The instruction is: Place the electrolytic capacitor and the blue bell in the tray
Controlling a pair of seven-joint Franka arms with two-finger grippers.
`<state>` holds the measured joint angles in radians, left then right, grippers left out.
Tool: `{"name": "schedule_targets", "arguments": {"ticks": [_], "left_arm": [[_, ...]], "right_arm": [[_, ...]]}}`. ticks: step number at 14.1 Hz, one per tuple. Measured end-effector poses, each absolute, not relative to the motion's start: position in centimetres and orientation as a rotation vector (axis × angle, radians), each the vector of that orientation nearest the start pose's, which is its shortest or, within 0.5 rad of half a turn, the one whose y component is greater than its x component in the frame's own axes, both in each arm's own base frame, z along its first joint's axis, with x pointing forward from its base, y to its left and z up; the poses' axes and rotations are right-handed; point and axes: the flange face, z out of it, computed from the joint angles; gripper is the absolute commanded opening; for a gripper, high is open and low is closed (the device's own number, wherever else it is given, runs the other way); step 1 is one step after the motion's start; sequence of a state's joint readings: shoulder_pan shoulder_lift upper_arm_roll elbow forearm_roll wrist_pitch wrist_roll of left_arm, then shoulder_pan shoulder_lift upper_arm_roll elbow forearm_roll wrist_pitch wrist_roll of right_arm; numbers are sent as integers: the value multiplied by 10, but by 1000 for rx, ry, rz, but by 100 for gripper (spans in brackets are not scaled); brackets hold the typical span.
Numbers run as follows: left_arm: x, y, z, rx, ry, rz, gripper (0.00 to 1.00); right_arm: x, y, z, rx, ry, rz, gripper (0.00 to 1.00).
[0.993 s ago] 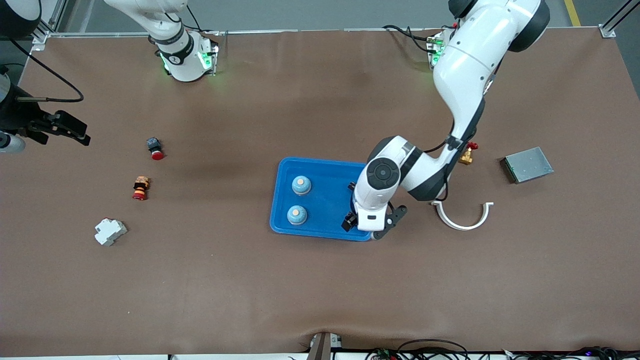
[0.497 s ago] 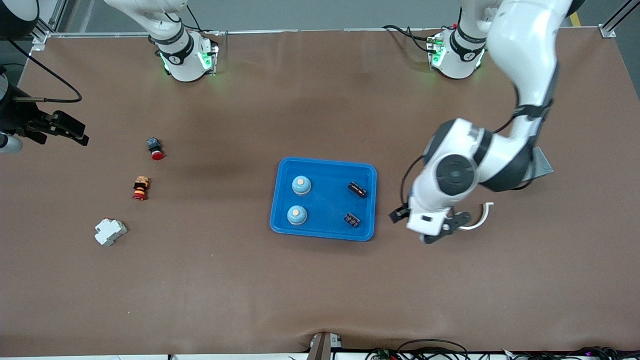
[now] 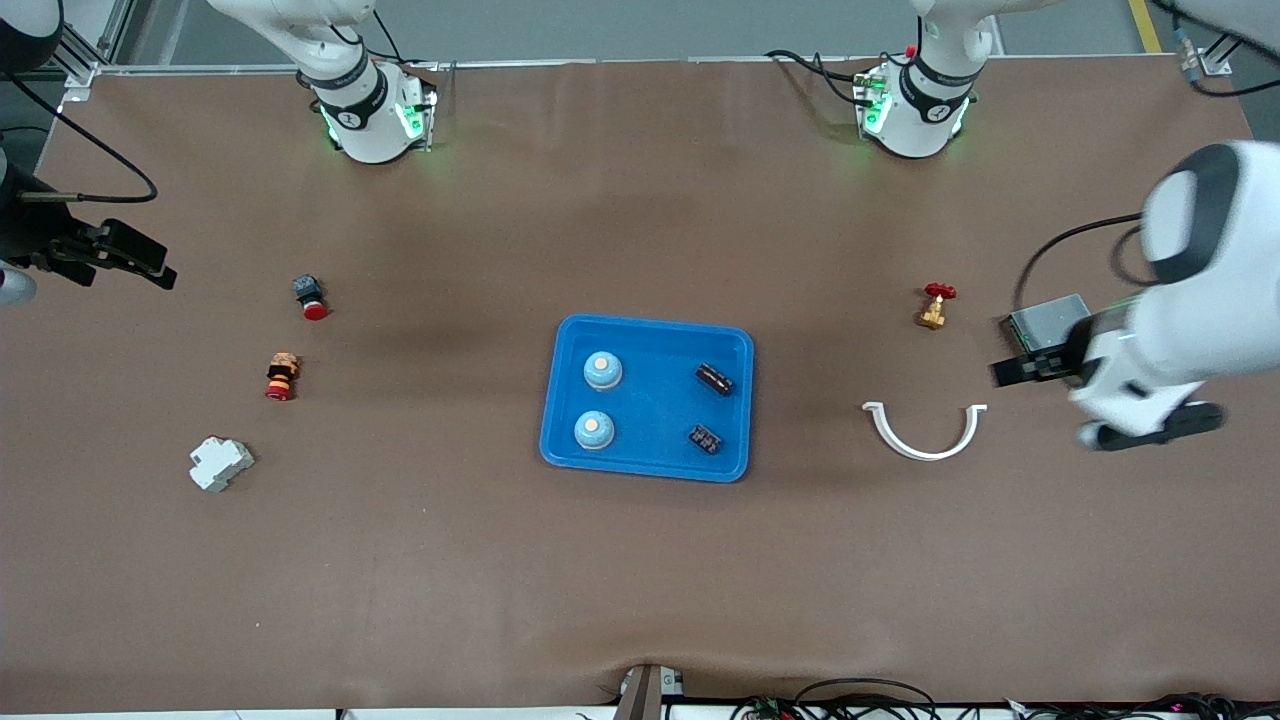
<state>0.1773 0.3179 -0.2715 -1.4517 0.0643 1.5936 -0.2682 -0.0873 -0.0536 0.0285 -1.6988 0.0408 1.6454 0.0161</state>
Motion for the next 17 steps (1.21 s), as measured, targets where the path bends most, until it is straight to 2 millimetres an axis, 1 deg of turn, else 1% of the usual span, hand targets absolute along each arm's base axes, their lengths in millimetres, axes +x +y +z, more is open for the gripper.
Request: {"name": "schedule_targets", "arguments": {"ticks": [1, 2, 3, 4, 7, 12, 14, 17], "left_arm": [[632, -4, 507, -3137, -250, 256, 100], [628, 17, 512, -3156, -227, 256, 100], [624, 29, 515, -3166, -210, 260, 100], [623, 32, 516, -3170, -203, 260, 100], [622, 24, 522, -3172, -182, 242, 100], [623, -5, 538, -3127, -152, 187, 100], [619, -20, 549, -3139, -133, 158, 100], [610, -30, 575, -3204, -131, 99, 100]], "right_arm": [[542, -30, 600, -3098, 127, -1, 100], [541, -31, 600, -3096, 131, 1, 100], [541, -32, 600, -3095, 132, 2, 100], [541, -31, 599, -3094, 131, 5, 100], [541, -27, 599, -3093, 117, 10, 100], [541, -29, 599, -3090, 123, 11, 100], [540, -31, 600, -3090, 127, 9, 100], [540, -33, 601, -3089, 133, 3, 100]]}}
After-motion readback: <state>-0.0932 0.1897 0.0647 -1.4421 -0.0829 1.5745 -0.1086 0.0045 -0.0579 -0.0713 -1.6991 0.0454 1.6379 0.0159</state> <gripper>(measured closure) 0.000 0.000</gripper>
